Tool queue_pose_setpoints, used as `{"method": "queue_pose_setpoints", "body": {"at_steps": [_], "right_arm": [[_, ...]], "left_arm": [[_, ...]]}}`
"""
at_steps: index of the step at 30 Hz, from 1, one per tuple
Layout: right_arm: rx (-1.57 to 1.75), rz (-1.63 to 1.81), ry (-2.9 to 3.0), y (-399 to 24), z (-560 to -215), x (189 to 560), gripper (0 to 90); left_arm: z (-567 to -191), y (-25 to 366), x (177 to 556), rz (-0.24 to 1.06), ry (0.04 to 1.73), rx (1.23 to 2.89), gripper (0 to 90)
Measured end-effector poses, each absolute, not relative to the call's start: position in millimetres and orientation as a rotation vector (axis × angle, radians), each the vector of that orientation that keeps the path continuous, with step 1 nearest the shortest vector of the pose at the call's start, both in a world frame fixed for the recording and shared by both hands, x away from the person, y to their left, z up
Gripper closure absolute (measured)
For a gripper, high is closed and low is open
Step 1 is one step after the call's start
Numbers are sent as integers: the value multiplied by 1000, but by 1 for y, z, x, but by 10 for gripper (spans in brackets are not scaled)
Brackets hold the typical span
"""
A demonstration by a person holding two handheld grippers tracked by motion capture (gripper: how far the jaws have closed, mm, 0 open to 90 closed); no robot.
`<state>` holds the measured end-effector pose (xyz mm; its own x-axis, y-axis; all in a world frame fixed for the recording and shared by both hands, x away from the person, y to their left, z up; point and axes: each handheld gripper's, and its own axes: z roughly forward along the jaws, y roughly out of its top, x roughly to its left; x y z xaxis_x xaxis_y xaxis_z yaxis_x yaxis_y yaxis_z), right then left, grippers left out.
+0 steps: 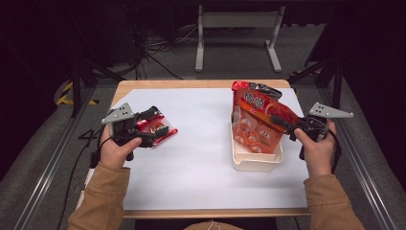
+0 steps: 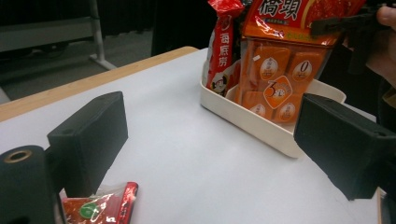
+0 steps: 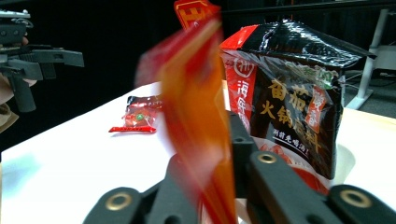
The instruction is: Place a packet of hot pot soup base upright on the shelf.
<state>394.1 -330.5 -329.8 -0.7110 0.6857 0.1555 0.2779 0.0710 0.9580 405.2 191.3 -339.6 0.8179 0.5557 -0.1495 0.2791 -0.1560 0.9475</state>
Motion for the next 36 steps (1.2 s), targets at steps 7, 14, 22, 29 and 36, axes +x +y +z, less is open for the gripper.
{"method": "queue_pose_setpoints", "body": {"at_steps": [7,14,22,29,36], "right_arm": [[973,1697,1985,-331,-329,393,604],[962,1671,1957,-336,-323,383,433],[955,1564,1989,-342,-320,371,365],[954,1522,1985,-353,-321,353,320],[977,1487,1974,-366,-329,342,313]], "left_arm": [[-341,196,407,278,669,1751,105],[-341,204,407,290,691,1747,104],[-344,214,409,299,707,1748,103],[-345,223,410,321,736,1742,103],[-346,228,410,333,761,1758,105]]}}
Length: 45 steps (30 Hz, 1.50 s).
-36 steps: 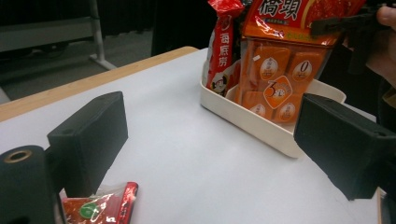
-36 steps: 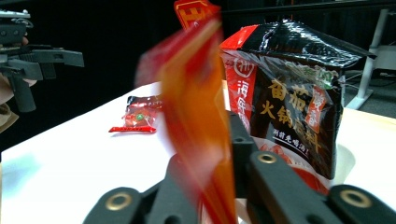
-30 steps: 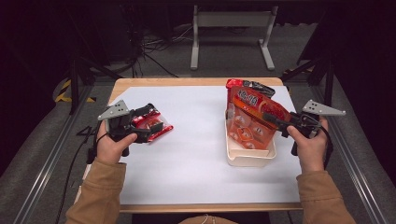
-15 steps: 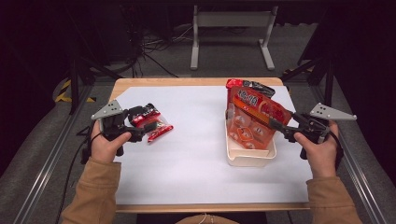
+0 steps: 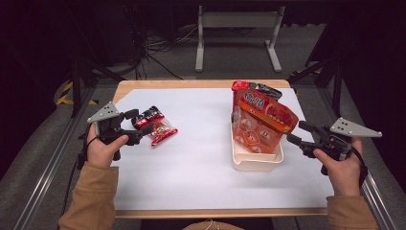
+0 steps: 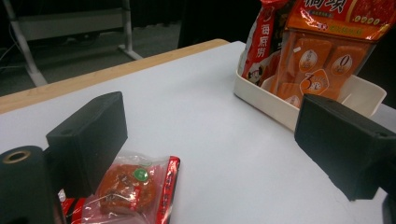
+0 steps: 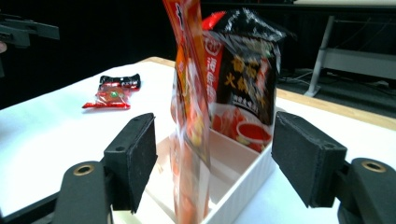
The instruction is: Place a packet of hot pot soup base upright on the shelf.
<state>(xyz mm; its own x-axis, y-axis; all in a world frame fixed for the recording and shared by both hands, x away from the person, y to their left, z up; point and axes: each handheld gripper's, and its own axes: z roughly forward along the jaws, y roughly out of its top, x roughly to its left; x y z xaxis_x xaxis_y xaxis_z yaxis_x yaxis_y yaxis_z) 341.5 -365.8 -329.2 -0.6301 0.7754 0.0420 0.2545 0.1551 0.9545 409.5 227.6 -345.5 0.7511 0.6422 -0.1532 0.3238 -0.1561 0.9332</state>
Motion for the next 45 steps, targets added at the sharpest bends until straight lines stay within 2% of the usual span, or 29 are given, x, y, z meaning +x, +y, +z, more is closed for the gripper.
{"method": "queue_pose_setpoints", "body": {"at_steps": [11,19,22,30,33,37,43,44,45], "right_arm": [[1008,1374,1993,-372,-348,336,327],[1053,1331,1994,-381,-363,339,334],[1062,1326,1991,-384,-366,340,334],[1077,1307,2003,-386,-372,343,333],[1078,1302,2006,-386,-374,344,337],[1076,1303,2006,-386,-375,346,338],[1070,1302,2025,-382,-377,350,338],[1070,1302,2025,-382,-377,350,338],[1070,1301,2029,-380,-378,351,338]], "left_arm": [[-351,232,413,363,808,1764,103],[-359,237,419,443,846,1747,88],[-360,237,422,419,878,1721,69],[-366,241,435,470,929,1752,118],[-374,241,444,529,924,1763,79],[-383,248,453,561,1030,1782,67],[-398,253,464,581,1076,1832,198],[-400,254,466,571,1083,1827,198],[-404,256,470,561,1095,1809,244]]}}
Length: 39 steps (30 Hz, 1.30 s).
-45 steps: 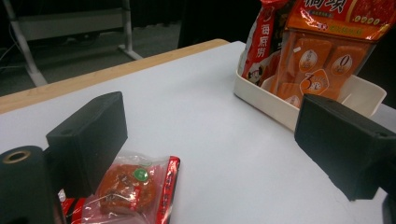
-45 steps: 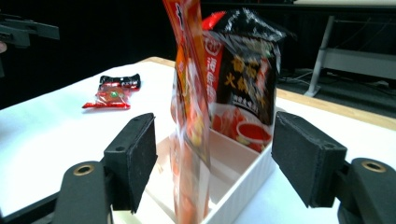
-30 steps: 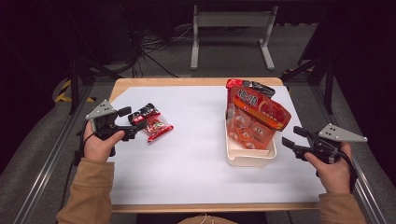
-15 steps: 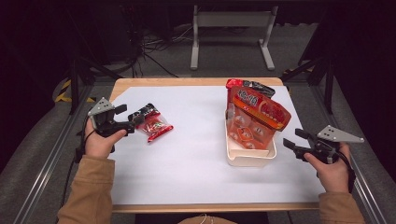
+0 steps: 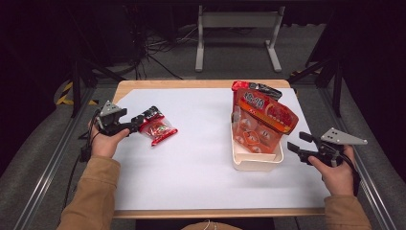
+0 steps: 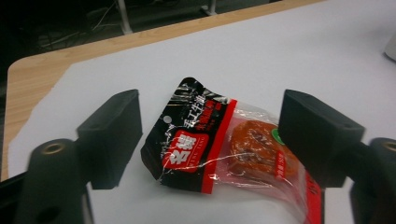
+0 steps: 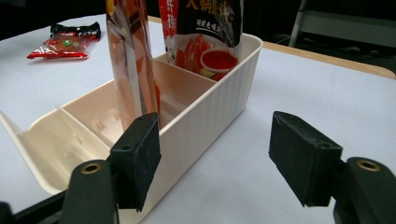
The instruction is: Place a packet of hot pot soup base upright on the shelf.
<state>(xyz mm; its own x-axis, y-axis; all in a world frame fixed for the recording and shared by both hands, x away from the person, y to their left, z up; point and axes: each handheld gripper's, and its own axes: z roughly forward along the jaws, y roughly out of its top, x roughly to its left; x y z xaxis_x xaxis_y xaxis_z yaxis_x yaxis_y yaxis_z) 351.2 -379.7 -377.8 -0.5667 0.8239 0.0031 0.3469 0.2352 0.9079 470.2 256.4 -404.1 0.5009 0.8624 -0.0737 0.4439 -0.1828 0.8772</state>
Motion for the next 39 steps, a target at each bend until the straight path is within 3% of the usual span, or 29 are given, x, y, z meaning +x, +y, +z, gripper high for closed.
{"method": "queue_pose_setpoints", "body": {"at_steps": [10,20,33,39], "right_arm": [[1076,1292,2044,-379,-383,352,342],[1105,1288,2036,-381,-386,349,357],[1110,1286,2047,-379,-387,349,359],[1109,1285,2053,-378,-387,349,359]], "left_arm": [[-422,261,489,544,1153,1801,307],[-441,264,504,528,1224,1839,281],[-455,264,512,374,1307,1838,269],[-456,261,511,346,1271,1857,391]]}}
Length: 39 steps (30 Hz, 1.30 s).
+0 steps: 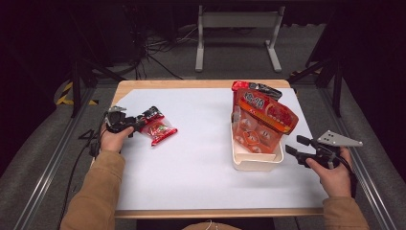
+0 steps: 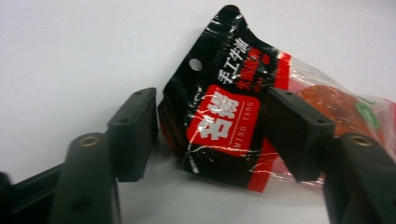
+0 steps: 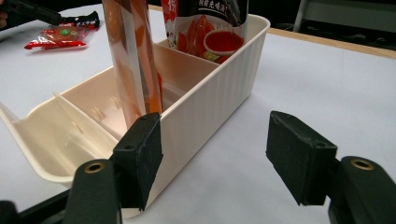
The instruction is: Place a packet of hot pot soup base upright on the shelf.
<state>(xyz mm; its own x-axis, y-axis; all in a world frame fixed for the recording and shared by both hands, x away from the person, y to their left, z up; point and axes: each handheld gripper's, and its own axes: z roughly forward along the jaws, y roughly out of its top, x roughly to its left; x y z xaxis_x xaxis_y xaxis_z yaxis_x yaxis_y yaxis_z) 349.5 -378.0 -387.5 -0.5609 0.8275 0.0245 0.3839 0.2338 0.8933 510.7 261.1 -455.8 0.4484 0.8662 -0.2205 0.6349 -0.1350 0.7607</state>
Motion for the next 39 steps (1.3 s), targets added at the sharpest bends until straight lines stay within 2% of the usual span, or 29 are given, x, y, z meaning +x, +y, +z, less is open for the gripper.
{"method": "queue_pose_setpoints", "body": {"at_steps": [4,10,12,16,25,29,39], "right_arm": [[1107,1281,2054,-378,-387,349,361],[1104,1282,2057,-377,-387,349,364],[1102,1290,2058,-377,-387,349,365],[1097,1291,2058,-377,-387,349,366],[1100,1293,2053,-379,-387,348,370],[1102,1293,2054,-378,-387,348,379],[1108,1305,2060,-379,-386,347,429]], "left_arm": [[-455,258,510,366,1244,1883,513],[-456,254,509,385,1213,1910,620],[-456,253,509,383,1211,1921,724],[-456,252,509,385,1208,1933,867],[-453,255,506,355,1205,1910,899],[-444,259,502,310,1209,1850,900],[-418,260,484,294,1140,1789,900]]}}
